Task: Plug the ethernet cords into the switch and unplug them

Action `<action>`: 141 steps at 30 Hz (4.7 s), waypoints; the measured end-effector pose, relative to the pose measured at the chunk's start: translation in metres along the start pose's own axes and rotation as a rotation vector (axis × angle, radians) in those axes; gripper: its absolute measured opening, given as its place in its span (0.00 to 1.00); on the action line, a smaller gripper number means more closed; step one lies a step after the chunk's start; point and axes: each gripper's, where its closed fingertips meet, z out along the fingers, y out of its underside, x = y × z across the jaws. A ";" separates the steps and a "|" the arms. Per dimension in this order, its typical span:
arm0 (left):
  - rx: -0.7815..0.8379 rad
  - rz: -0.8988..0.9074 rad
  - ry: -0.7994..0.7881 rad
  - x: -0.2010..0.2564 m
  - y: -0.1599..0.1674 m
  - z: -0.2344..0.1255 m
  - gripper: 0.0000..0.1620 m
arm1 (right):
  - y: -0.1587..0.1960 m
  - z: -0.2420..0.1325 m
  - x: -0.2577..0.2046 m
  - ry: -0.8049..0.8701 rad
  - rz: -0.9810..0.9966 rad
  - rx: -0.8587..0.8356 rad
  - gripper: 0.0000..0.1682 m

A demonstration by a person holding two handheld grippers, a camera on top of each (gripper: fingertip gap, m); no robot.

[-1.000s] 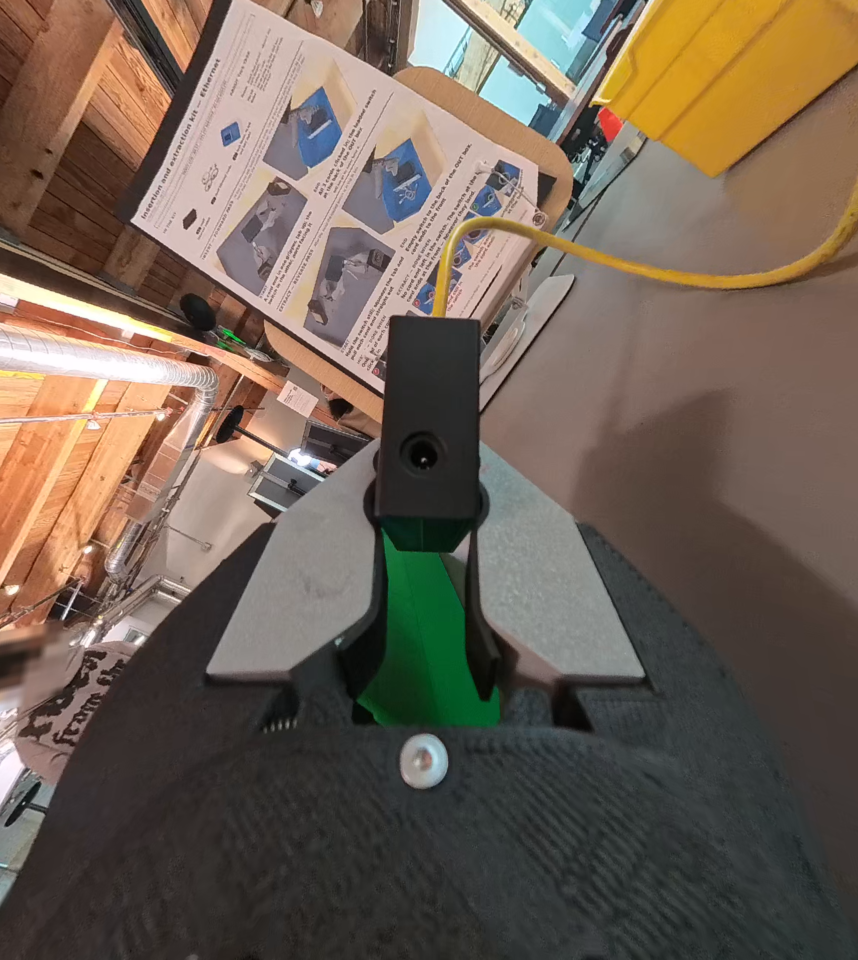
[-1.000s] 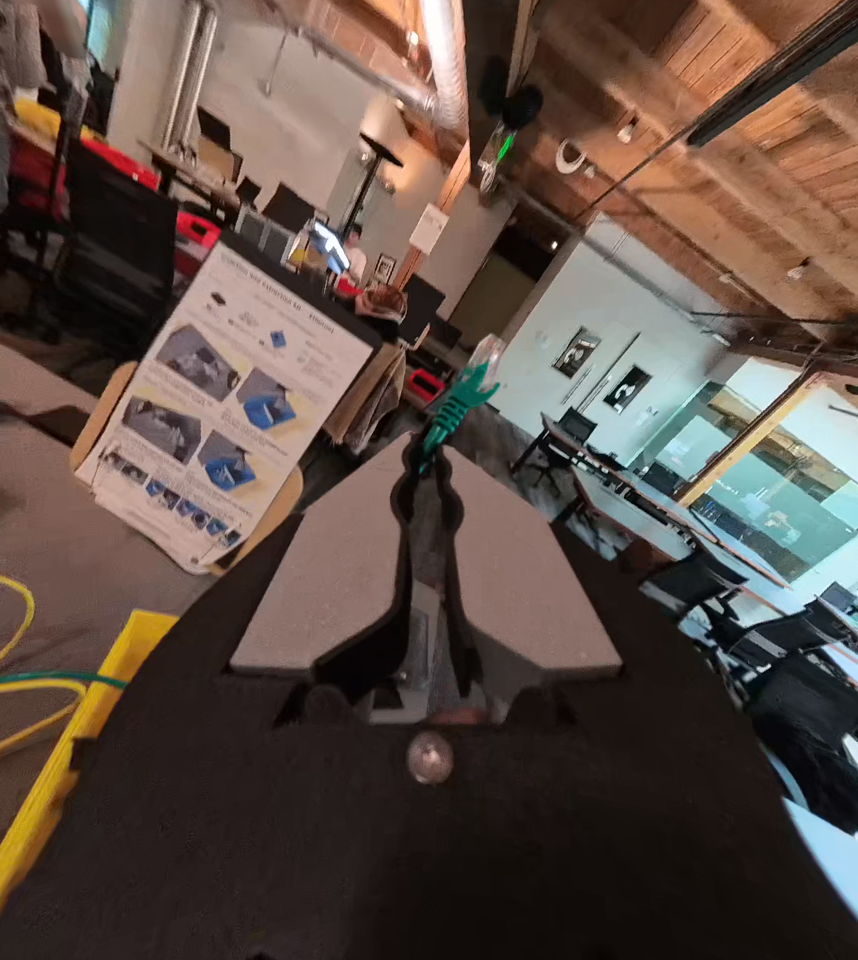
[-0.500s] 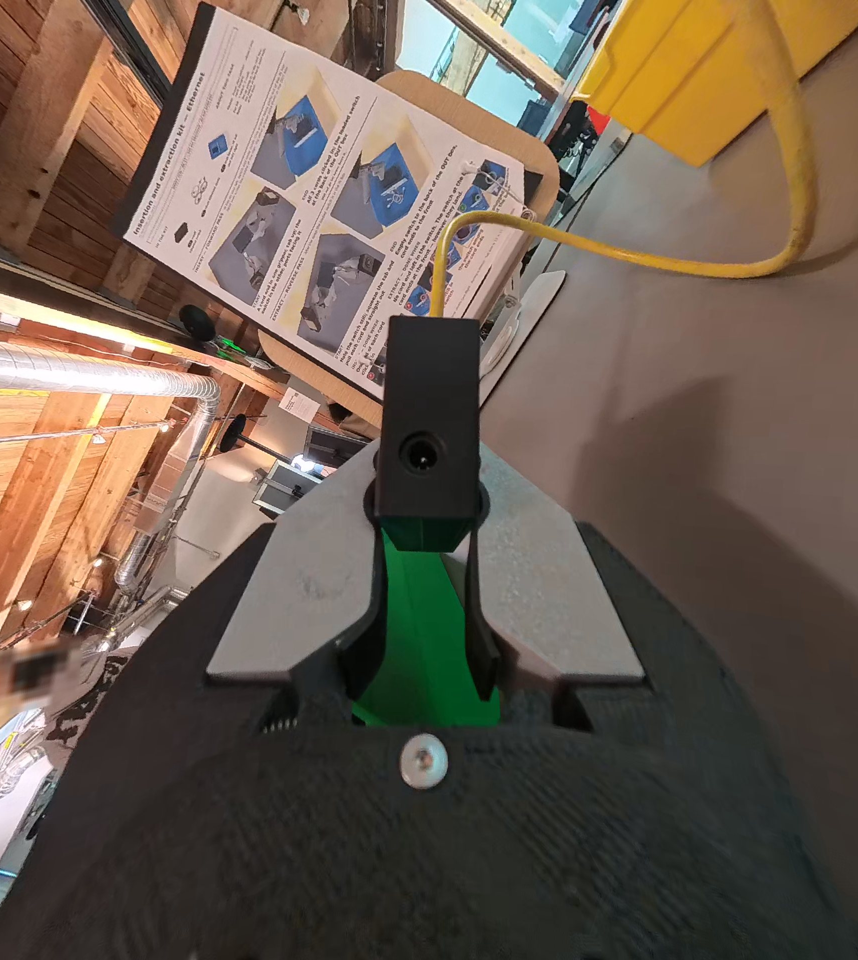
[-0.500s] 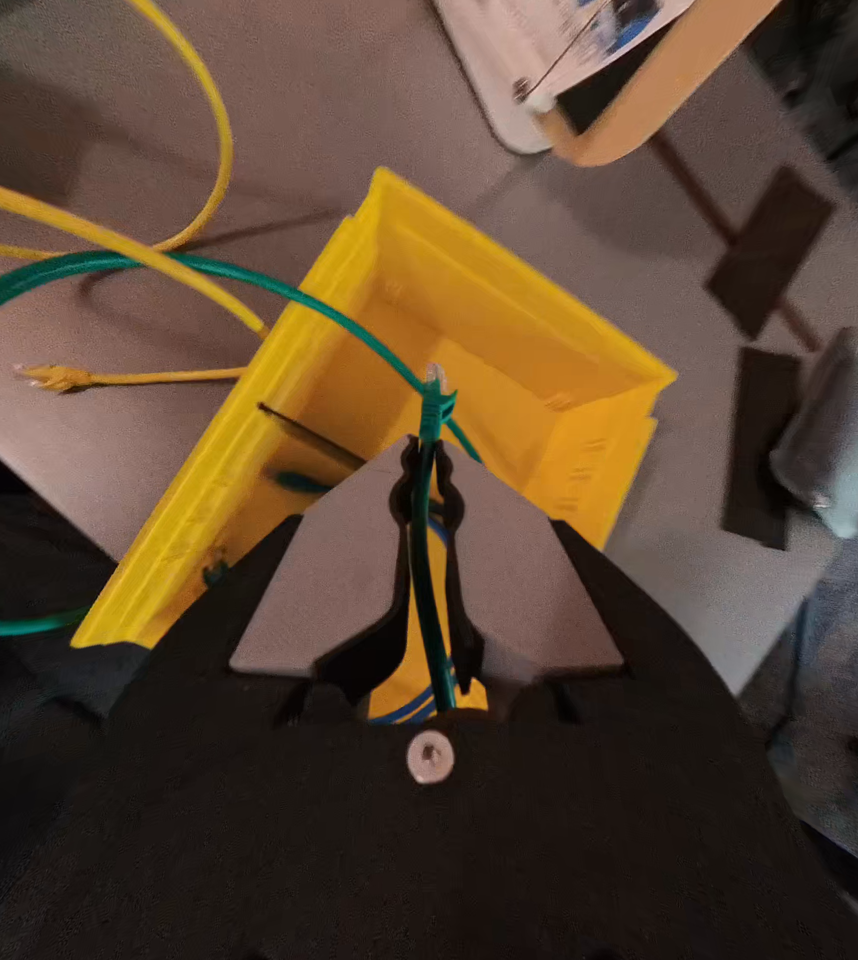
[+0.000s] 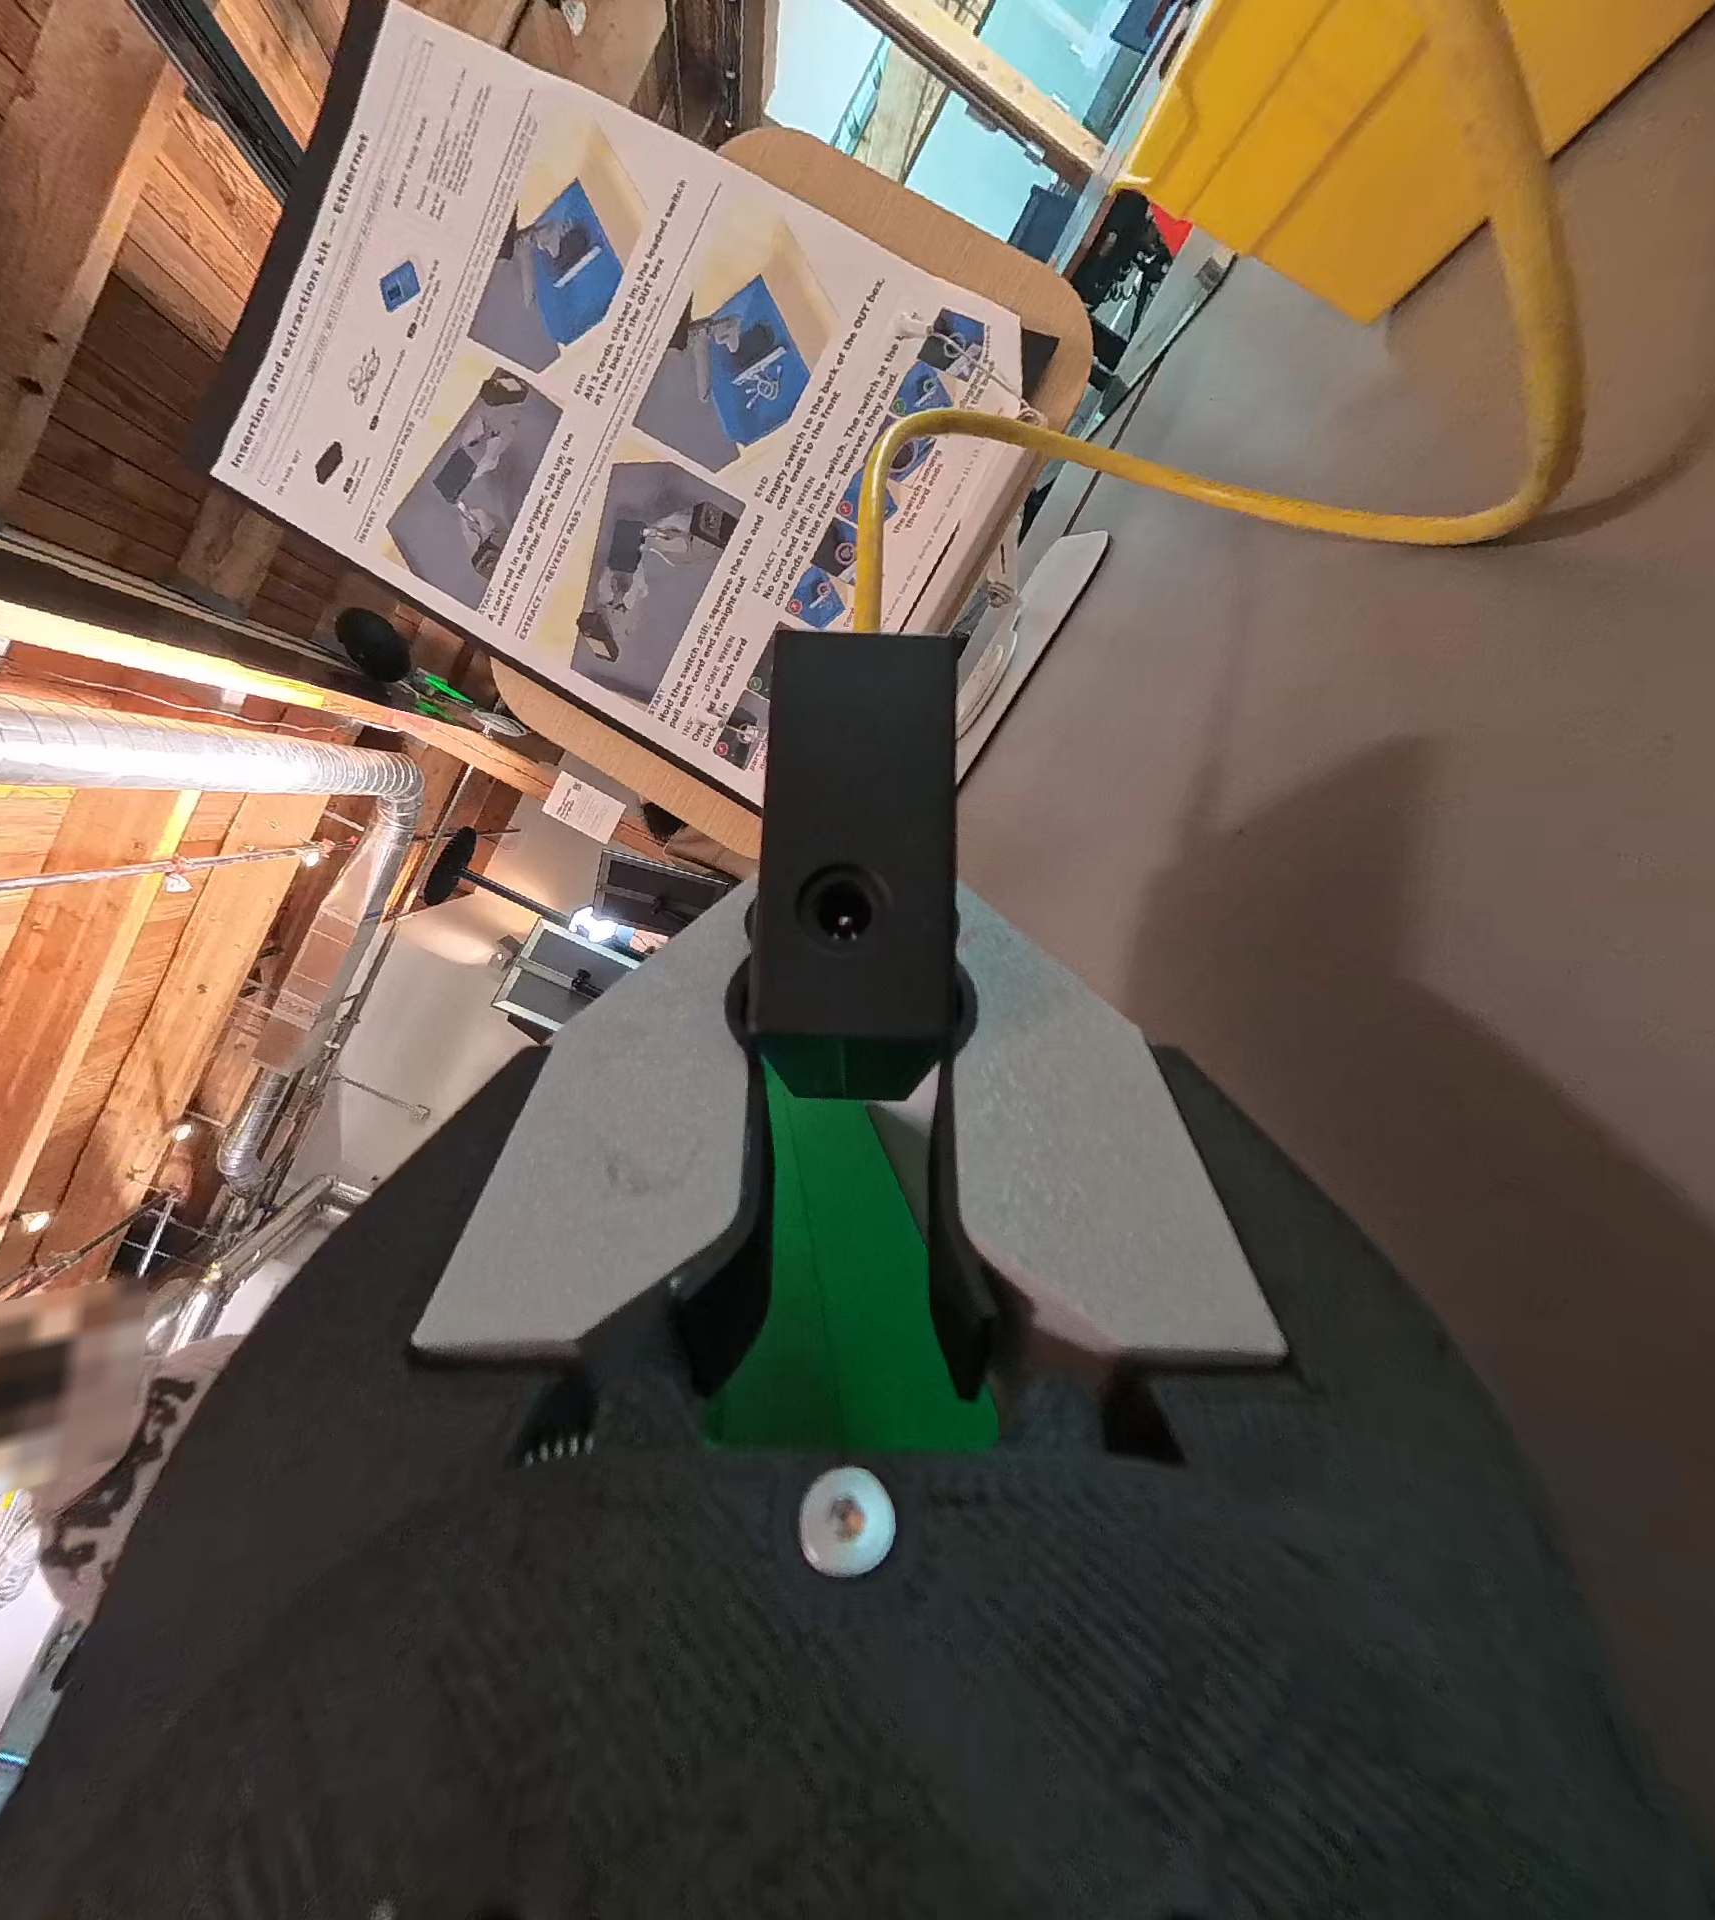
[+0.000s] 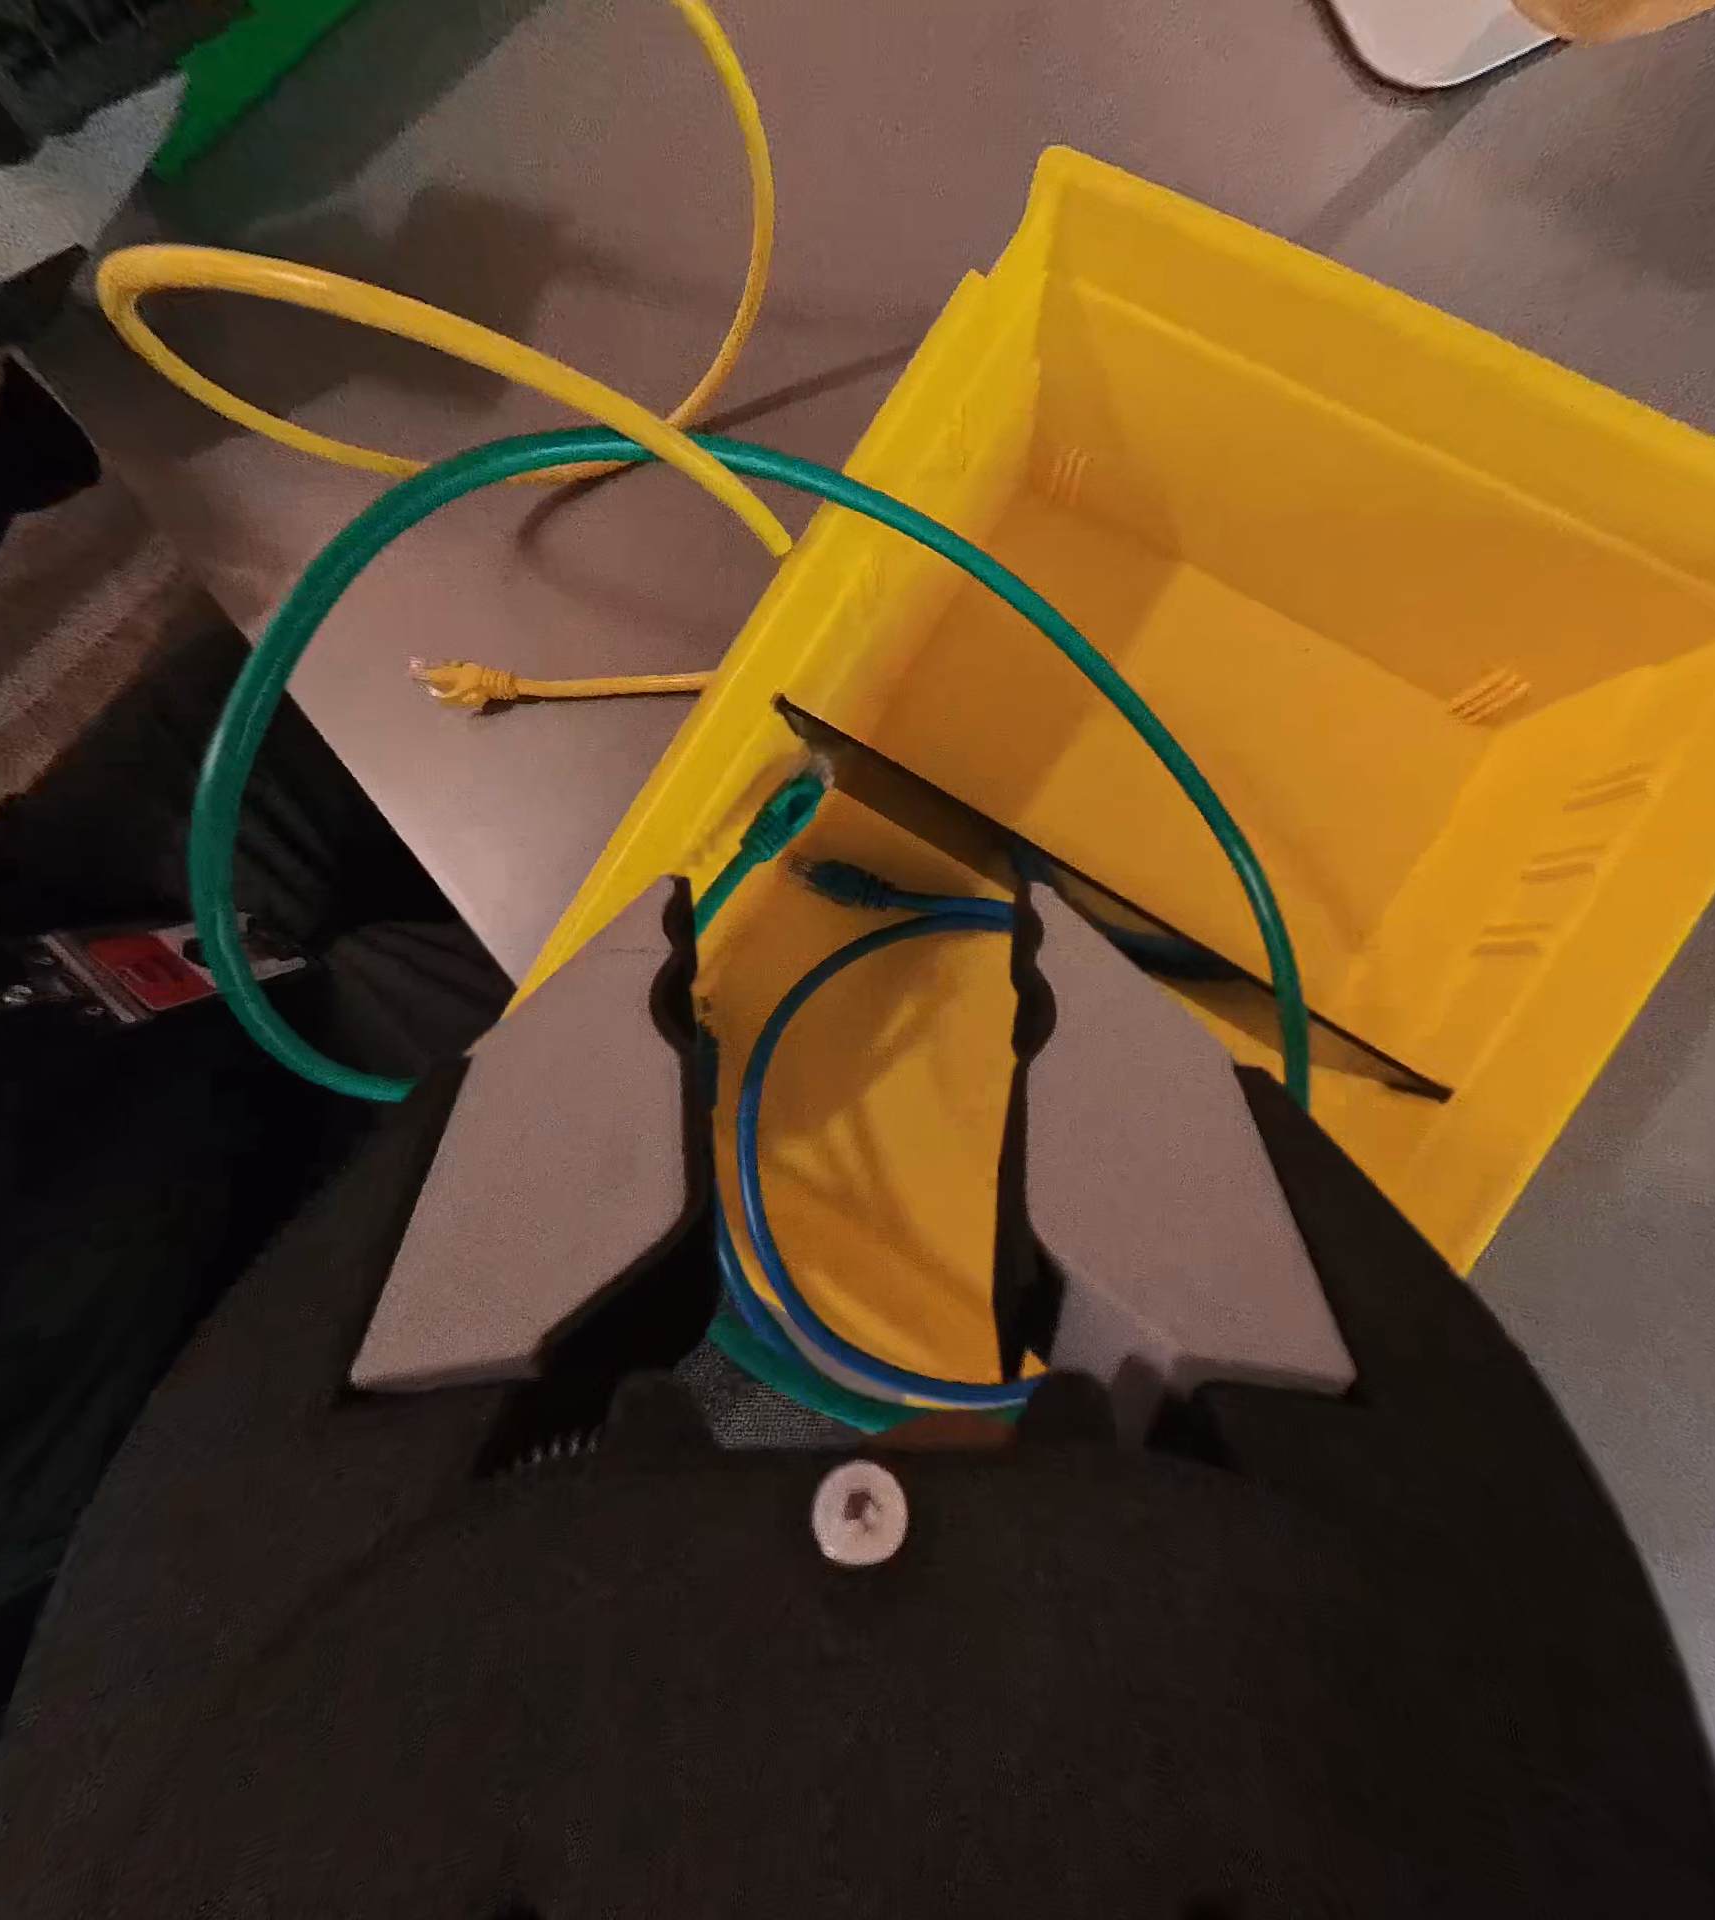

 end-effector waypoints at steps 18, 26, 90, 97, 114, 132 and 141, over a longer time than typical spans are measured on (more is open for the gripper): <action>-0.001 -0.013 0.003 -0.001 0.001 0.001 0.16 | -0.035 0.074 0.005 0.061 -0.480 -0.073 0.20; 0.001 -0.021 0.005 -0.001 0.001 0.001 0.16 | -0.041 0.069 -0.013 -0.041 -0.522 -0.019 0.05; -0.008 -0.025 0.030 0.003 0.003 0.002 0.16 | -0.070 0.087 -0.001 0.209 -0.055 -0.182 0.02; -0.010 -0.021 0.029 0.003 0.003 0.002 0.16 | -0.069 0.057 -0.010 0.057 0.034 -0.103 0.05; -0.015 -0.028 0.026 0.002 0.004 0.001 0.16 | -0.135 -0.081 0.006 -0.097 0.197 0.654 0.01; -0.019 -0.007 0.031 0.005 0.003 0.002 0.16 | 0.043 -0.046 0.010 0.058 0.235 0.087 0.03; -0.020 -0.007 0.035 0.006 0.004 0.003 0.16 | 0.111 0.024 -0.004 0.038 0.226 -0.382 0.25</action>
